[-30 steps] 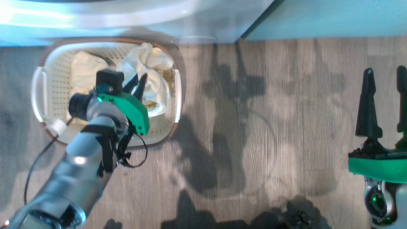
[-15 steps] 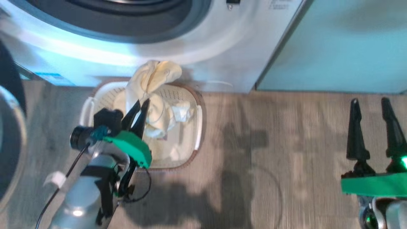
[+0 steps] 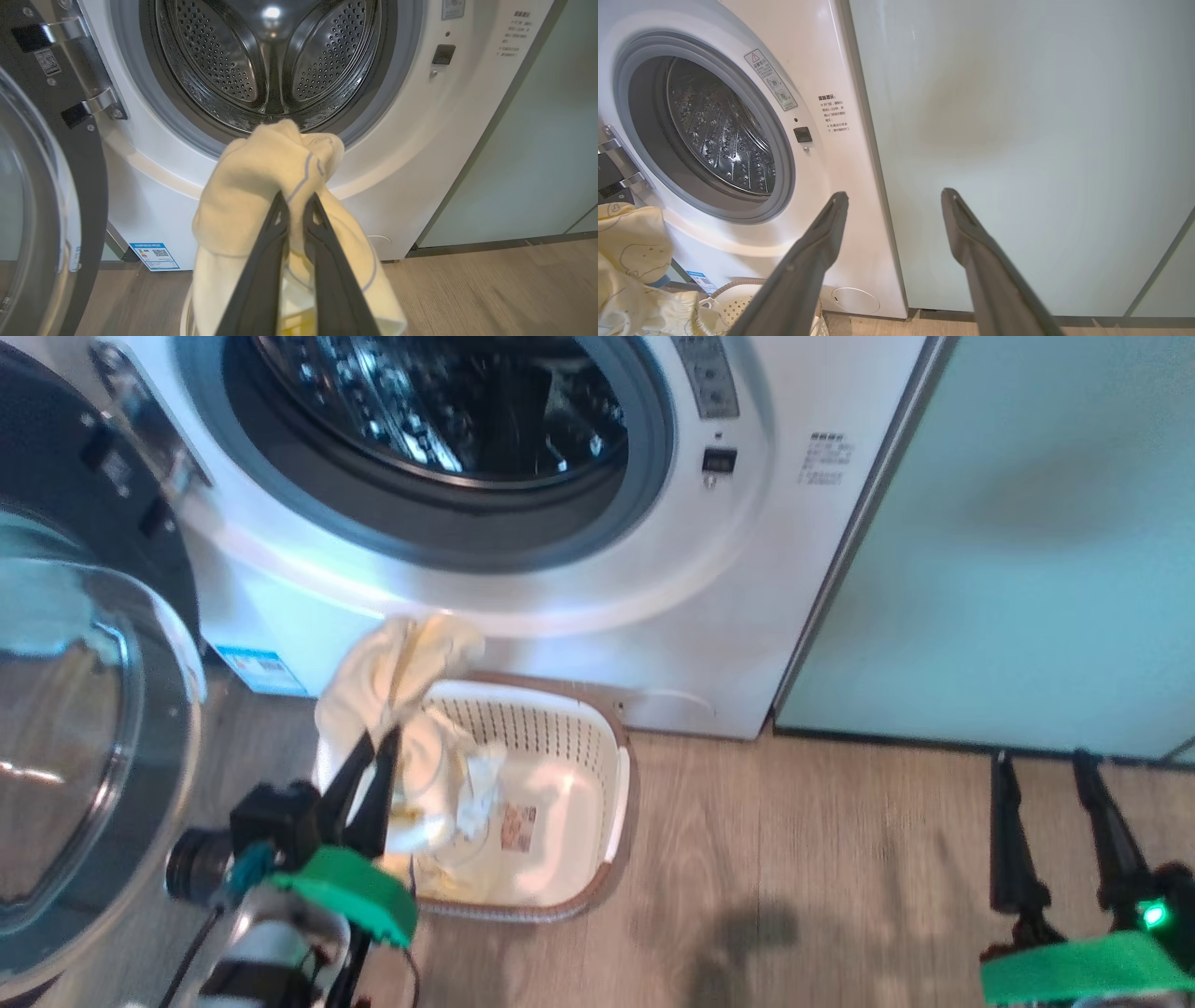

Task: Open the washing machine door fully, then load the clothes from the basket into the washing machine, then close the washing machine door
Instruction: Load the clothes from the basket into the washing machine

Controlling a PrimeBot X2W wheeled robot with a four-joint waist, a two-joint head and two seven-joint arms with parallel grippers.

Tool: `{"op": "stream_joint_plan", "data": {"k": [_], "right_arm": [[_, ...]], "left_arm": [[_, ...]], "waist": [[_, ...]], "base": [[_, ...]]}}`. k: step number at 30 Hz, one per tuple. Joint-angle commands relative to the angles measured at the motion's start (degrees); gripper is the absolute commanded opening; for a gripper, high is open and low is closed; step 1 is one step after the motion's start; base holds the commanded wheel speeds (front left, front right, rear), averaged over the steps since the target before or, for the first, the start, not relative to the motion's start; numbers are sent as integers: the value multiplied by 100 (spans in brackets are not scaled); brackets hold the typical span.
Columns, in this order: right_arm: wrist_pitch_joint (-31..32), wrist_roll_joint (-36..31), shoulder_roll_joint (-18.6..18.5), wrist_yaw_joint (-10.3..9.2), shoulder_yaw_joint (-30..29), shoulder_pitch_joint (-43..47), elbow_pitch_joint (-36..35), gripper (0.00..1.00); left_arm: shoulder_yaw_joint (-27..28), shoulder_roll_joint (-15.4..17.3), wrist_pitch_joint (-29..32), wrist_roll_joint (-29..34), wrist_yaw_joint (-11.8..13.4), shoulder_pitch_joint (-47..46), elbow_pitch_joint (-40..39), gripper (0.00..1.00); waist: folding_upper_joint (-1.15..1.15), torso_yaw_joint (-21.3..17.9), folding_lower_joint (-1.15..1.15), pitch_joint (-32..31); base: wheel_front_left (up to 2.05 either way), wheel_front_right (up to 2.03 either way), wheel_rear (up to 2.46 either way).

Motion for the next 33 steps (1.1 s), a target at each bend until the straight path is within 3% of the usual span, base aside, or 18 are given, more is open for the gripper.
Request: {"op": "stream_joint_plan", "data": {"k": [1,15,33], "right_arm": [[-37,10,-86,-16,149,36,-130,100],[-37,88,-86,-16,219,581,-71,100],[-37,87,-86,-16,218,625,-97,100]], "left_arm": [[304,194,-61,58,55,32,-325,0],[356,292,324,62,456,1263,-1407,0],[270,304,381,21,511,1302,-1542,0]], "waist": [[-1,36,1,-337],[-1,-214,1,-997],[-1,-243,1,-1042]], "base": [[0,0,0],[0,0,0],[0,0,0]]}}
